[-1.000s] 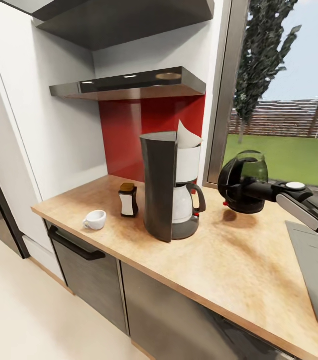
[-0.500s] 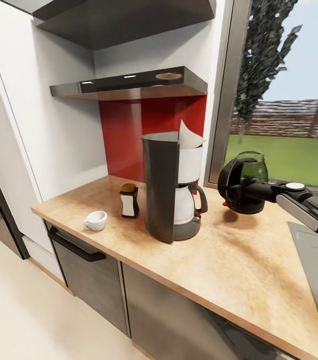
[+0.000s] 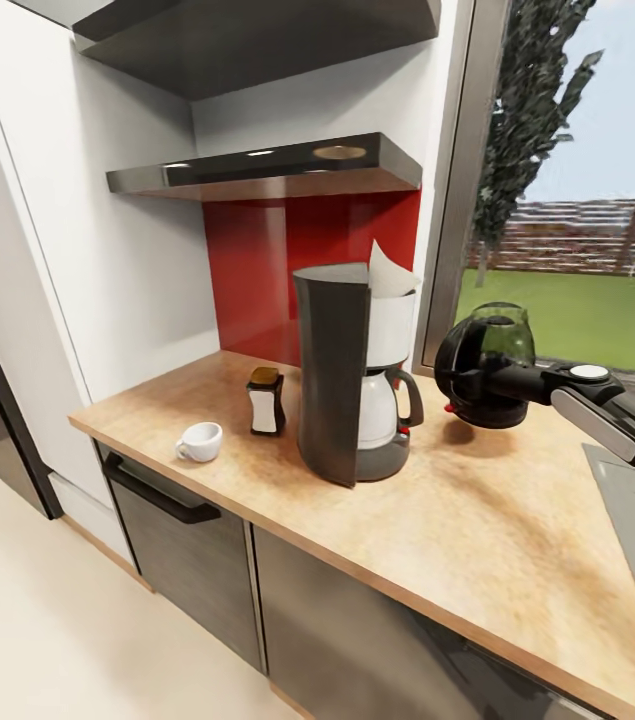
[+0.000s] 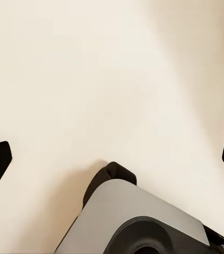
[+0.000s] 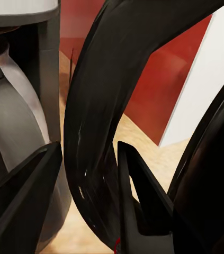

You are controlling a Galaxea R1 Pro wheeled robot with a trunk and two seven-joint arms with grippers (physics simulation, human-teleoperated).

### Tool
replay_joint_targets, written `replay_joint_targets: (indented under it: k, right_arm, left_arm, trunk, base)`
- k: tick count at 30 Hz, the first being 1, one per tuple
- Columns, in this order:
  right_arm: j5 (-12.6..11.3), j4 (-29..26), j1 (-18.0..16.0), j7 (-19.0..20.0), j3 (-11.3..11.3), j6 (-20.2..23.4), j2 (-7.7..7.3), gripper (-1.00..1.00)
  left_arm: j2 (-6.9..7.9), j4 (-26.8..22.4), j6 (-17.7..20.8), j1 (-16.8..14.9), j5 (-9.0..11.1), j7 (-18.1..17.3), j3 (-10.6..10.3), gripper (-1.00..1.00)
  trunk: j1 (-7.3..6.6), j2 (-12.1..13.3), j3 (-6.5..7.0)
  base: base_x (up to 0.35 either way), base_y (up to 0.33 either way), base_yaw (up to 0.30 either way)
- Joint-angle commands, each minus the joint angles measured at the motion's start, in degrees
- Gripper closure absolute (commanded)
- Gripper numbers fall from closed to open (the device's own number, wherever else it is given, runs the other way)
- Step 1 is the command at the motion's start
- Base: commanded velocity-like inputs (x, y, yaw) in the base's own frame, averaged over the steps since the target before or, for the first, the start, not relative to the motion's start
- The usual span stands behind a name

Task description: Set up a coffee station on the kitchen countertop: keep the coffee maker on the countertop, move the bottle of coffee from the kitchen shelf to the counter next to the coffee maker, place a paper coffee filter on top of the coffee maker, put the saucer next to the coffee maker with the coffee cup on the saucer, and place the electric kettle next to the coffee maker.

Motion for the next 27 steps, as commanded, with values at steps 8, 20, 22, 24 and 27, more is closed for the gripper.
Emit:
replay_joint_targets:
  k: [8,20,22,24,27]
  right_arm:
    - [-0.8,0.0,-0.1,-0.1,0.2,0.2,-0.07,1.00]
    - [-0.7,0.0,0.0,-0.1,0.1,0.2,-0.06,1.00]
    - [-0.7,0.0,0.0,-0.1,0.2,0.2,-0.08,1.00]
    - [-0.7,0.0,0.0,-0.1,0.1,0.2,-0.09,1.00]
    - [-0.7,0.0,0.0,-0.1,0.1,0.2,-0.07,1.00]
  left_arm:
    - [0.01,0.1,-0.1,0.0,-0.2,-0.3,0.5,-1.00]
    - [0.01,0.1,-0.1,-0.1,-0.2,-0.4,0.5,-1.00]
    - [0.01,0.1,-0.1,-0.1,-0.2,-0.4,0.5,-1.00]
    - [0.01,0.1,-0.1,0.0,-0.2,-0.4,0.5,-1.00]
    - [0.01,0.1,-0.1,-0.1,-0.2,-0.4,0.5,-1.00]
  trunk:
    - [0.00,0.0,-0.06]
    - [0.00,0.0,-0.06]
    - [0.00,0.0,-0.06]
    - [0.00,0.0,-0.06]
    - [0.44,-0.8,-0.42]
  base:
    - [0.000,0.041,0.000]
    - [0.000,0.007,0.000]
    - [0.000,0.000,0.000]
    - [0.000,0.000,0.000]
    - [0.000,0.000,0.000]
